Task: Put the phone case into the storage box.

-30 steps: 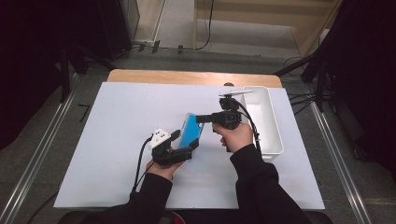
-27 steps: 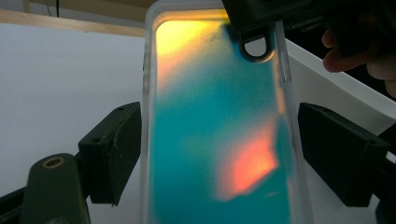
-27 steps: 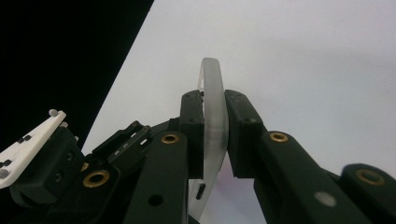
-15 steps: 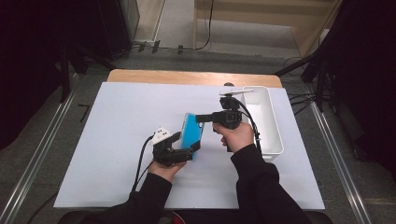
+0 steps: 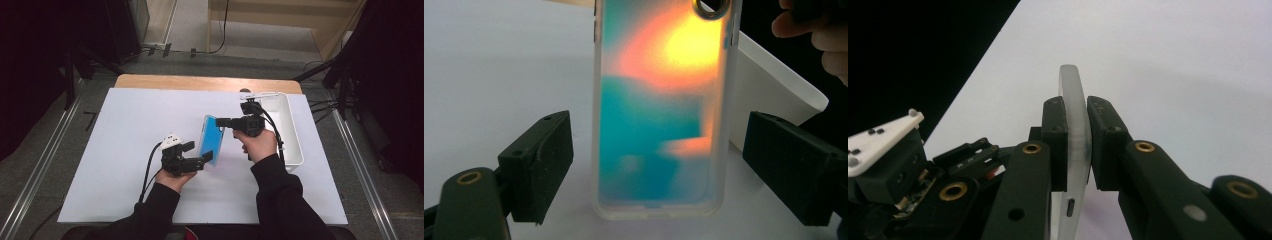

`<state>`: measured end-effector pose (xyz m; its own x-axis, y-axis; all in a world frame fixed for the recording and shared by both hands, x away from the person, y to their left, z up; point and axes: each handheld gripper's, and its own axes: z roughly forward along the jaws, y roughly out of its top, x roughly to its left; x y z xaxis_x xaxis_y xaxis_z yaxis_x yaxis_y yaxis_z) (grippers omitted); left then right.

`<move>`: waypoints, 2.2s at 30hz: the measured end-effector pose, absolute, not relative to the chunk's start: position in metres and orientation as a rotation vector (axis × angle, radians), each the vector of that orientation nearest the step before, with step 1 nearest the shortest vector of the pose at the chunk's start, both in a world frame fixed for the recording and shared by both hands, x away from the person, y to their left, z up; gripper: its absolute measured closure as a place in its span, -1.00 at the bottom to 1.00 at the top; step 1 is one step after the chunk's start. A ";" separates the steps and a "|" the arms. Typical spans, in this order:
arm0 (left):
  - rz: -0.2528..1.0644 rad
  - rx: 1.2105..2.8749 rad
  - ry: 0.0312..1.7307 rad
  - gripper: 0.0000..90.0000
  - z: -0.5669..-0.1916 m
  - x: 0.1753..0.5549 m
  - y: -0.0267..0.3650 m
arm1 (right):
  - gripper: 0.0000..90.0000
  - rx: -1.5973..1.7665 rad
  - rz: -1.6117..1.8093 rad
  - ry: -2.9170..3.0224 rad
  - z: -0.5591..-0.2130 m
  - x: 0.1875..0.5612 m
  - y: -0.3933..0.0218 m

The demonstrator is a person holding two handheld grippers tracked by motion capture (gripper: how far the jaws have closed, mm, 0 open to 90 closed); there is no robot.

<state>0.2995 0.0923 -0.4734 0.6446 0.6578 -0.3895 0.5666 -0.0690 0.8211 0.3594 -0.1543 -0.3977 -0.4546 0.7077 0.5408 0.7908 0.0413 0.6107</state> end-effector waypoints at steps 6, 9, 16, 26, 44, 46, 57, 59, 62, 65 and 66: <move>0.070 1.766 0.965 -0.69 -0.469 0.303 0.096 | 0.72 -1.560 -1.467 -2.318 -0.391 0.352 -0.152; 0.044 1.781 0.963 -0.69 -0.468 0.305 0.098 | 0.72 -1.525 -1.512 -2.358 -0.388 0.349 -0.152; 0.041 1.843 0.936 -0.69 -0.461 0.309 0.101 | 0.72 -1.425 -1.555 -2.456 -0.385 0.344 -0.154; 0.015 1.899 0.872 -0.69 -0.449 0.316 0.113 | 0.72 -1.290 -1.609 -2.502 -0.385 0.341 -0.161; -0.057 2.014 0.689 -0.65 -0.430 0.317 0.120 | 0.72 -0.975 -1.620 -2.568 -0.386 0.333 -0.169; -0.066 2.017 0.667 -0.65 -0.427 0.317 0.121 | 0.72 -0.932 -1.621 -2.566 -0.385 0.332 -0.170; -0.155 2.037 0.603 -0.55 -0.418 0.319 0.128 | 0.72 -0.794 -1.548 -2.568 -0.385 0.331 -0.172; -0.167 2.042 0.603 -0.55 -0.419 0.321 0.129 | 0.72 -0.750 -1.541 -2.551 -0.384 0.332 -0.173; -0.183 2.046 0.586 -0.55 -0.419 0.322 0.129 | 0.72 -0.725 -1.518 -2.545 -0.382 0.333 -0.174; -0.168 2.054 0.569 -0.52 -0.417 0.321 0.129 | 0.72 -0.688 -1.504 -2.553 -0.382 0.333 -0.175; -0.162 2.055 0.559 -0.52 -0.416 0.320 0.129 | 0.72 -0.677 -1.502 -2.554 -0.382 0.332 -0.175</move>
